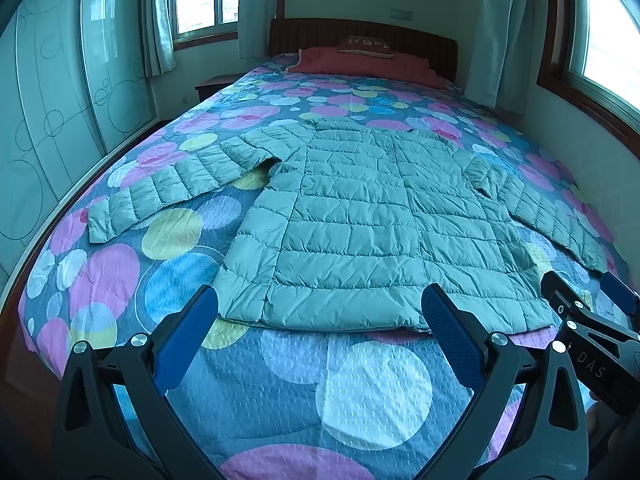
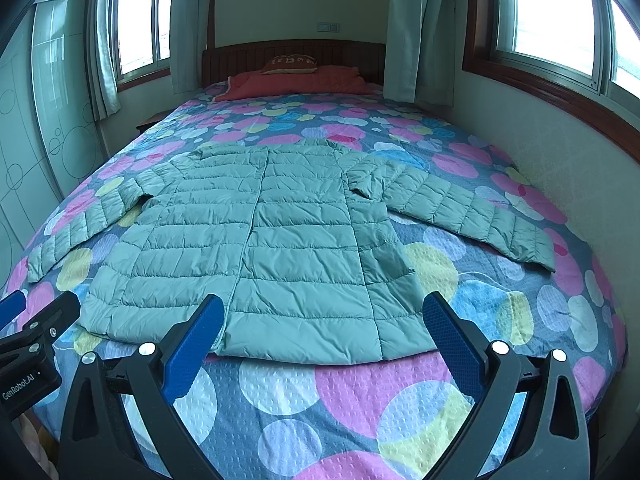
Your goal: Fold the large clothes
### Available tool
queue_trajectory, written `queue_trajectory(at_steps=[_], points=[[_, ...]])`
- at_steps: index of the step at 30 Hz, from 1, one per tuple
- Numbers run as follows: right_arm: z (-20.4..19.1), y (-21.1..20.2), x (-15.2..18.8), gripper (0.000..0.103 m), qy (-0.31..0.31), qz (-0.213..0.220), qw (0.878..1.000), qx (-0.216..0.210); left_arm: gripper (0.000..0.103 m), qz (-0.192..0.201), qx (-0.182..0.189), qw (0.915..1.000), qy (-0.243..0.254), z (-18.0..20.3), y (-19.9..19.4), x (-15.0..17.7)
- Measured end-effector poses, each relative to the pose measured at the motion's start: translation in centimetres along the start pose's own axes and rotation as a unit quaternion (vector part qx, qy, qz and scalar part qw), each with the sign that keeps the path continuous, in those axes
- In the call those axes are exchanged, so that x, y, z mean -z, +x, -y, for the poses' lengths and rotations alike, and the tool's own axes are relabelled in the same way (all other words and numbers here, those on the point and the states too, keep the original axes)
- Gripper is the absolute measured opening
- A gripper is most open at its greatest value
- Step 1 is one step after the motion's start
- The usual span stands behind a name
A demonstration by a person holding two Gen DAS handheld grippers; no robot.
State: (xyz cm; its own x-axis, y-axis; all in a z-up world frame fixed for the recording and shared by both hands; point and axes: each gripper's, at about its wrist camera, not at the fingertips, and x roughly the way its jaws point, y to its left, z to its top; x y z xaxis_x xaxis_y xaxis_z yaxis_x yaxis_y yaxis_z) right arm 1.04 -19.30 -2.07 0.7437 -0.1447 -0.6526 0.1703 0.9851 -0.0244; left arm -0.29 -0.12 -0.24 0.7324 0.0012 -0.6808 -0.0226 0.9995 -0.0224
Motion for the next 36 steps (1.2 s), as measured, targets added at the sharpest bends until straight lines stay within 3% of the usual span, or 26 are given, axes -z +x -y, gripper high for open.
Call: queue_trajectory(at_steps=[36], points=[[0.10,-0.06,-0.03,0.099,0.000,-0.001,1.000,0.000,0.101,-0.004,0.002,1.0000,0.000,0.08,0.08,0.19]])
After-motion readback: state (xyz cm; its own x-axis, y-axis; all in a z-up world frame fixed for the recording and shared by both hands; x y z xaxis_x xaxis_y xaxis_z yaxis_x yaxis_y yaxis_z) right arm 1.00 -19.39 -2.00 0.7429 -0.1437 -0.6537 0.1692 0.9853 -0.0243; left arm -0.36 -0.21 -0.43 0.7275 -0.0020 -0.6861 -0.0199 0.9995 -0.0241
